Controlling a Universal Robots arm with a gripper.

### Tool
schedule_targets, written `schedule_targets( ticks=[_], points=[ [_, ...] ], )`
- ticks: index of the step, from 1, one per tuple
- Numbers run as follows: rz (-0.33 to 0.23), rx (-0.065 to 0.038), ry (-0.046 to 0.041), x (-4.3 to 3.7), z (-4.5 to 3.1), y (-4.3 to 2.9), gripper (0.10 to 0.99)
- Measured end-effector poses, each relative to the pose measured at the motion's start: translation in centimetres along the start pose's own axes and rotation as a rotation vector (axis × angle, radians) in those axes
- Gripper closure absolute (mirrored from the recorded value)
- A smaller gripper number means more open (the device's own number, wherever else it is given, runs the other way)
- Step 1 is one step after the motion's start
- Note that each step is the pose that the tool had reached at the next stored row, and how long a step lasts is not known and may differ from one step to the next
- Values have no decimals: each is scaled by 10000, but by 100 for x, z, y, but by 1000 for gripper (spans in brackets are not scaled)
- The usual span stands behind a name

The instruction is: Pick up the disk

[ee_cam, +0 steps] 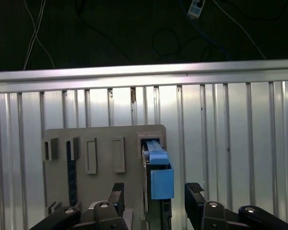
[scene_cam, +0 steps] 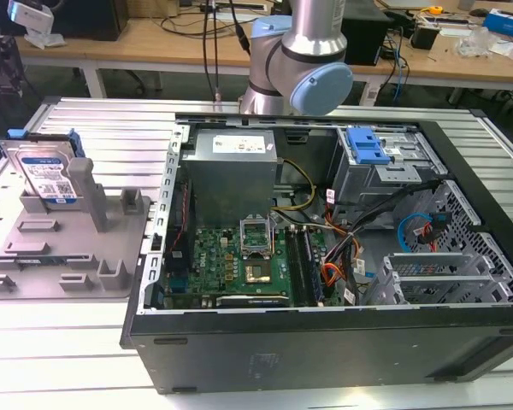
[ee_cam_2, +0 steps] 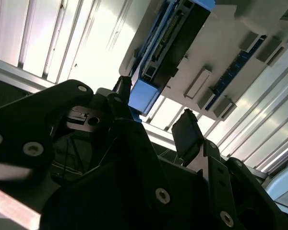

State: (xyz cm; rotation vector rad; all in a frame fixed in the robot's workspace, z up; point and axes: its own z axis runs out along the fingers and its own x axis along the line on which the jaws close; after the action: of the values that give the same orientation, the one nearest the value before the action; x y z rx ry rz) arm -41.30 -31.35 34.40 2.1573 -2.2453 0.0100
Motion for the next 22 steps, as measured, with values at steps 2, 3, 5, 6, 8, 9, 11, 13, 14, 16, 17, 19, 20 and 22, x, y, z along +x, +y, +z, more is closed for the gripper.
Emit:
schedule_targets(
  ticks=[2,3,5,6,8,9,11,13,14,16,17,19,20,22],
  points=[
    [0,0,5,-2,26,0,471],
    [0,0,12,-3,51,0,471],
    [0,0,18,-5,79,0,471],
    [2,0,21,-9,101,0,471],
    [1,0,29,-38,136,6,471],
    [1,2,35,-53,147,11,471],
    [1,2,71,-84,187,28,471],
    [-1,2,75,-82,204,30,471],
    [-1,1,77,-68,212,31,471],
    [-4,4,75,-63,223,30,471],
    [-8,3,79,-63,239,30,471],
    [-10,3,81,-63,256,29,471],
    [-11,3,83,-63,266,29,471],
    [-14,3,85,-63,287,29,471]
  ],
)
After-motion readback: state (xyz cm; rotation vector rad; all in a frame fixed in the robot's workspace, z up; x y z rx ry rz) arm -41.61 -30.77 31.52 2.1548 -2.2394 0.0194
